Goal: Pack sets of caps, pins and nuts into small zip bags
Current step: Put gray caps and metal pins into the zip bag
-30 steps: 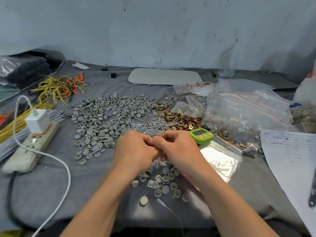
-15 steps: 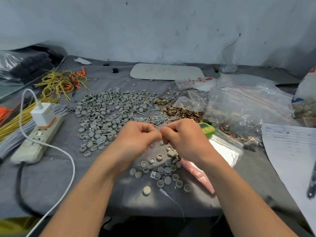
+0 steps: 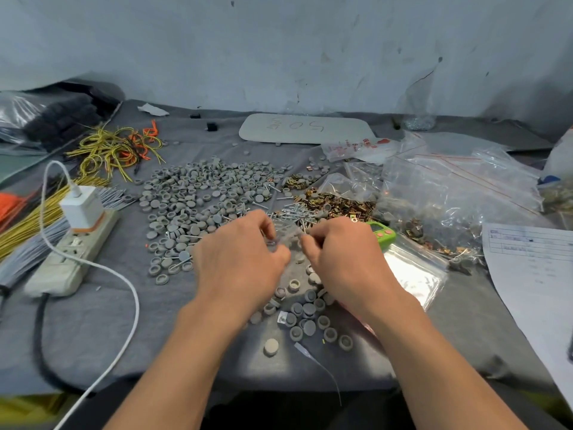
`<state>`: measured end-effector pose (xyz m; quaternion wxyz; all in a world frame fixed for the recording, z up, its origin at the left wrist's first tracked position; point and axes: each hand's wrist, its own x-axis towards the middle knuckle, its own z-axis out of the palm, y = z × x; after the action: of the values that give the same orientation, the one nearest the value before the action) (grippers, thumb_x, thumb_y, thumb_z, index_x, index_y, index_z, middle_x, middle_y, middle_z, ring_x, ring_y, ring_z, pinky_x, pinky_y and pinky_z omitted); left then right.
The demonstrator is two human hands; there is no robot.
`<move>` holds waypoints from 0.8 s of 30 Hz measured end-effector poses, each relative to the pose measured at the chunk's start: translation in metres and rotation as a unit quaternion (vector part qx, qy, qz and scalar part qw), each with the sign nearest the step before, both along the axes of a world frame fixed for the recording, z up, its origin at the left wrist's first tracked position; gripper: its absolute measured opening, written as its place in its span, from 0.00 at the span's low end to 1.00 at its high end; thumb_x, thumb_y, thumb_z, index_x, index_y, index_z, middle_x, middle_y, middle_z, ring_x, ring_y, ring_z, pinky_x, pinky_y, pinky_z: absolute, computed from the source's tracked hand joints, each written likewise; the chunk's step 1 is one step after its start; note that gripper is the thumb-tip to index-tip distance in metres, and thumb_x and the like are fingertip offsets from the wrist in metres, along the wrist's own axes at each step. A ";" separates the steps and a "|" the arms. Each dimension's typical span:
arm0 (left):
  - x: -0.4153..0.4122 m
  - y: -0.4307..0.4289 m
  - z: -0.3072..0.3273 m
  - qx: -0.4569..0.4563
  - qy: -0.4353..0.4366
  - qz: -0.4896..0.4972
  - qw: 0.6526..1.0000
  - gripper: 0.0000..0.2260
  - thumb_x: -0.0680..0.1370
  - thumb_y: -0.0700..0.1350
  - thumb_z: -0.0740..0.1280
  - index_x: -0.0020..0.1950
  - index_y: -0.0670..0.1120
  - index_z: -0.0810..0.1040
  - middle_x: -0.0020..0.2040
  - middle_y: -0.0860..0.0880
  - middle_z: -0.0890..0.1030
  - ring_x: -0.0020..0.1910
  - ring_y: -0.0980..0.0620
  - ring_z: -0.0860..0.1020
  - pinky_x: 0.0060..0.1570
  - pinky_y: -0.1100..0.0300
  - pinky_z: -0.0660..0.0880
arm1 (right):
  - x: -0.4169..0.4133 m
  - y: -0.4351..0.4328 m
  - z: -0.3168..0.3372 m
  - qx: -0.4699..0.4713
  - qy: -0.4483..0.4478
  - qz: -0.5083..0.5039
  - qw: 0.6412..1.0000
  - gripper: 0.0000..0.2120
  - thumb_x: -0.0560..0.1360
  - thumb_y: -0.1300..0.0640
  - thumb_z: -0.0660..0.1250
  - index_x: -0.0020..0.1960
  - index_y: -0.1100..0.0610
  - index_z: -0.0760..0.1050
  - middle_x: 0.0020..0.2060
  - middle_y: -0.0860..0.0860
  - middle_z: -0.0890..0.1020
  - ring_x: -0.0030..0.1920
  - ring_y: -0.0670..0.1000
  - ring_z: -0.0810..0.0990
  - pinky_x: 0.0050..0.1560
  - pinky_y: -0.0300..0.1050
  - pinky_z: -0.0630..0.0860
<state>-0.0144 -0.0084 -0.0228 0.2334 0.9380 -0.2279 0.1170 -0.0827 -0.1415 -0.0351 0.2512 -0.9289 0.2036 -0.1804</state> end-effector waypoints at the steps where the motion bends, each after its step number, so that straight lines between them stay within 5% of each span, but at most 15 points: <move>1: -0.003 0.000 -0.003 0.022 0.018 -0.026 0.999 0.12 0.72 0.61 0.72 0.47 0.60 0.71 0.33 0.59 0.77 0.34 0.62 0.73 0.35 0.60 0.66 | -0.001 -0.002 0.000 0.027 -0.013 -0.013 0.999 0.18 0.82 0.49 0.67 0.35 0.54 0.81 0.26 0.47 0.80 0.27 0.47 0.76 0.30 0.42 0.71; 4: -0.005 0.002 -0.007 0.039 0.068 -0.066 0.995 0.14 0.73 0.58 0.72 0.52 0.61 0.69 0.35 0.58 0.80 0.37 0.60 0.77 0.44 0.54 0.73 | -0.004 -0.007 0.004 0.105 -0.050 -0.027 0.993 0.20 0.81 0.52 0.67 0.32 0.55 0.81 0.24 0.50 0.79 0.22 0.43 0.72 0.23 0.36 0.68; 8: 0.000 0.006 -0.002 -0.105 0.121 -0.086 0.983 0.11 0.72 0.63 0.67 0.41 0.57 0.76 0.33 0.59 0.81 0.31 0.62 0.77 0.34 0.59 0.69 | -0.008 -0.010 0.007 0.167 -0.056 -0.023 0.984 0.19 0.80 0.52 0.67 0.32 0.56 0.81 0.27 0.53 0.82 0.26 0.48 0.74 0.34 0.49 0.77; 11: -0.004 0.004 -0.003 -0.075 0.118 -0.124 0.982 0.16 0.71 0.68 0.66 0.38 0.57 0.78 0.31 0.63 0.81 0.31 0.62 0.78 0.34 0.59 0.67 | -0.008 -0.007 0.005 0.194 -0.051 -0.009 0.980 0.20 0.78 0.53 0.67 0.29 0.56 0.79 0.23 0.51 0.78 0.24 0.46 0.70 0.31 0.45 0.71; 13: -0.002 0.003 -0.006 -0.059 0.107 -0.109 0.986 0.12 0.74 0.61 0.68 0.36 0.56 0.79 0.30 0.63 0.80 0.30 0.60 0.78 0.32 0.60 0.66 | -0.009 -0.007 0.005 0.212 -0.046 -0.005 0.976 0.19 0.78 0.53 0.69 0.30 0.56 0.81 0.23 0.49 0.79 0.23 0.44 0.69 0.28 0.39 0.68; 17: 0.011 0.007 -0.003 -0.060 0.017 0.011 0.998 0.11 0.73 0.56 0.71 0.33 0.54 0.77 0.27 0.58 0.78 0.29 0.61 0.74 0.30 0.62 0.64 | -0.011 -0.012 0.008 0.113 -0.011 -0.038 0.993 0.16 0.75 0.51 0.74 0.31 0.55 0.80 0.25 0.48 0.80 0.26 0.45 0.75 0.33 0.40 0.74; 20: 0.007 0.002 -0.007 -0.091 -0.040 0.010 0.995 0.11 0.75 0.53 0.73 0.35 0.54 0.76 0.28 0.58 0.77 0.29 0.62 0.73 0.28 0.64 0.63 | -0.010 -0.001 0.007 0.011 0.015 -0.076 0.997 0.16 0.74 0.49 0.76 0.31 0.52 0.77 0.27 0.44 0.79 0.32 0.47 0.79 0.39 0.43 0.77; 24: 0.000 -0.007 -0.012 -0.118 -0.060 -0.024 0.991 0.10 0.76 0.52 0.74 0.37 0.54 0.78 0.27 0.58 0.77 0.27 0.63 0.73 0.26 0.67 0.63 | -0.012 0.019 0.003 -0.040 -0.137 -0.087 0.986 0.06 0.73 0.57 0.76 0.41 0.48 0.82 0.31 0.43 0.79 0.37 0.52 0.79 0.42 0.47 0.76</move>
<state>-0.0145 -0.0150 -0.0353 0.3310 0.8897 -0.2480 0.1932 -0.0951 -0.1221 -0.0318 0.2230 -0.8835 0.2396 -0.3350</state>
